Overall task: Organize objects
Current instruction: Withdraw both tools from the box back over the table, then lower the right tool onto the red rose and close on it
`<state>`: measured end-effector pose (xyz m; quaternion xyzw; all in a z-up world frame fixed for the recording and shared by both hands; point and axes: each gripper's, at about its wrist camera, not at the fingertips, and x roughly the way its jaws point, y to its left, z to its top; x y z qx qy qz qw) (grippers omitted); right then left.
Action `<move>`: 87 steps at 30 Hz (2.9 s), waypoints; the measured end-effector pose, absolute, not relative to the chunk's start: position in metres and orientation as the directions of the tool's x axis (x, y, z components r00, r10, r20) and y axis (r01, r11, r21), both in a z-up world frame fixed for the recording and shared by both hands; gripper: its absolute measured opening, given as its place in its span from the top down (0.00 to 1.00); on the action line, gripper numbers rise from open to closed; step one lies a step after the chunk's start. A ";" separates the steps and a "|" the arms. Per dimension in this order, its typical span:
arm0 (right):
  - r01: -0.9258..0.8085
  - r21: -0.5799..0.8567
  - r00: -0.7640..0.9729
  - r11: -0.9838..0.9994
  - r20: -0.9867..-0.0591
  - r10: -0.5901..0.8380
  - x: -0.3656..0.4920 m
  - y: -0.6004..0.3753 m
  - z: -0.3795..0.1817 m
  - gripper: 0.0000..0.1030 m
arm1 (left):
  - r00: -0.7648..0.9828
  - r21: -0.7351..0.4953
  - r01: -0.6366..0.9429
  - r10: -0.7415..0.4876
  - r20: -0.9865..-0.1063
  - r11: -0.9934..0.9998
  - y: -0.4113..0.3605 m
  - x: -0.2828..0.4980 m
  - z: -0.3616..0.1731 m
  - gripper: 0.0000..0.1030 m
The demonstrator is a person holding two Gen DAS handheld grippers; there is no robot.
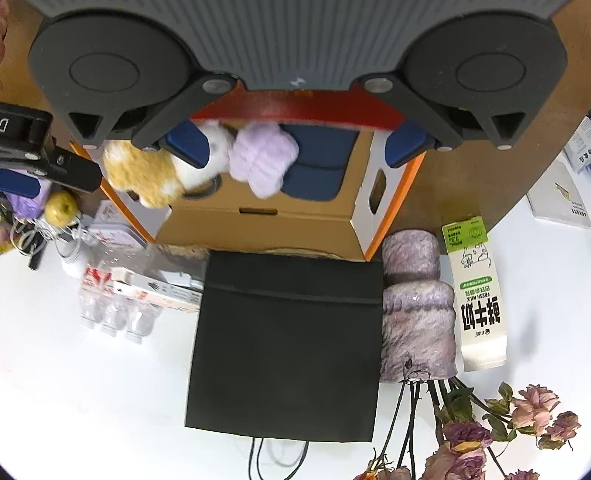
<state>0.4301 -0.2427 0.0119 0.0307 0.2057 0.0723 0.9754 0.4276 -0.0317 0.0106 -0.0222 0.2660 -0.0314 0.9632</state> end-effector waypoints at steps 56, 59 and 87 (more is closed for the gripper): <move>-0.241 -0.032 0.852 0.970 -0.485 0.196 0.171 -0.216 -0.026 0.00 | 0.823 -0.011 0.078 -0.070 -0.563 0.997 -0.006 0.184 -0.005 0.00; -0.240 -0.033 0.842 0.970 -0.504 0.191 0.167 -0.215 -0.035 0.00 | 0.813 -0.015 0.077 -0.072 -0.578 0.997 -0.004 0.178 -0.012 0.00; -0.171 -0.047 0.813 0.984 -0.570 0.114 0.231 -0.206 -0.077 0.32 | 0.750 -0.052 0.038 -0.063 -0.658 0.998 0.011 0.187 -0.050 0.00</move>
